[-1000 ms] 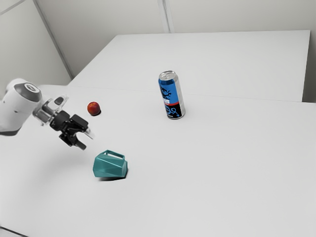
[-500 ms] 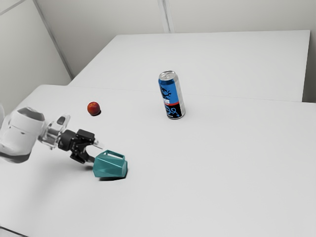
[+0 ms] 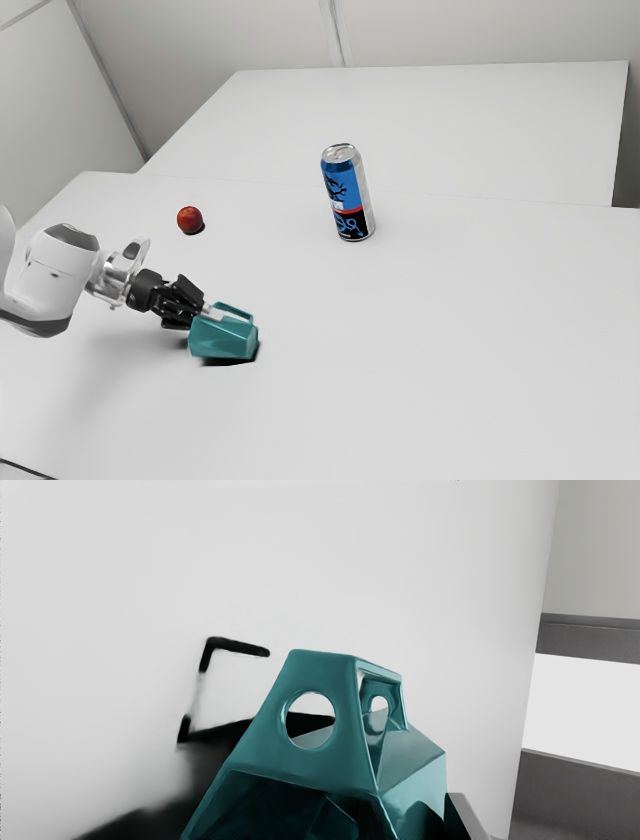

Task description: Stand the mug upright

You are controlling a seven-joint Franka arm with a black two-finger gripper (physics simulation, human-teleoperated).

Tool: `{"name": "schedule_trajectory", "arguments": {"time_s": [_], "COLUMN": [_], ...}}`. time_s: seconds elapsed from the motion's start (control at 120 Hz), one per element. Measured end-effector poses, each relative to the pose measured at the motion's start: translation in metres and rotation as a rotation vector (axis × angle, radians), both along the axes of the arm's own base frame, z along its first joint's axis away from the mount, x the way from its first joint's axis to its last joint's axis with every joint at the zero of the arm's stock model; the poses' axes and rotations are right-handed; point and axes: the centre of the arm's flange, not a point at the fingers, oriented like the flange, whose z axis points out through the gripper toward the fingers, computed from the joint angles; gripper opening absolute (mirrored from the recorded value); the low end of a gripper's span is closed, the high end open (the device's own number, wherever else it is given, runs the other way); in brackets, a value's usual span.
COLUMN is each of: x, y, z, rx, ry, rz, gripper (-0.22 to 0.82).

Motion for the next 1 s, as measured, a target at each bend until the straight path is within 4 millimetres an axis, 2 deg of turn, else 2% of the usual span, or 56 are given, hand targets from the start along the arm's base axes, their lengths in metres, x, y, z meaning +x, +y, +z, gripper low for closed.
{"name": "schedule_trajectory", "arguments": {"time_s": [0.108,0.225,0.425,0.567,0.667,0.758,0.892,1.0], "x": [0.001,0.004,0.008,0.009,0.014,0.030,0.052,0.065], "y": [0.000,-0.009,-0.019,-0.021,-0.020,-0.013,-0.013,-0.024], "z": [0.004,0.007,0.028,0.054,0.082,0.113,0.148,0.158], "rx": [0.005,0.005,0.008,0.022,0.084,0.223,0.448,0.587], "ry": [-0.012,-0.022,-0.069,-0.116,-0.146,-0.155,-0.134,-0.113], "rz": [-0.005,-0.029,-0.054,-0.067,-0.118,-0.214,-0.354,-0.422], "gripper": [-0.10,-0.14,-0.16,-0.17,-0.17,-0.17,-0.17,-0.17]}}
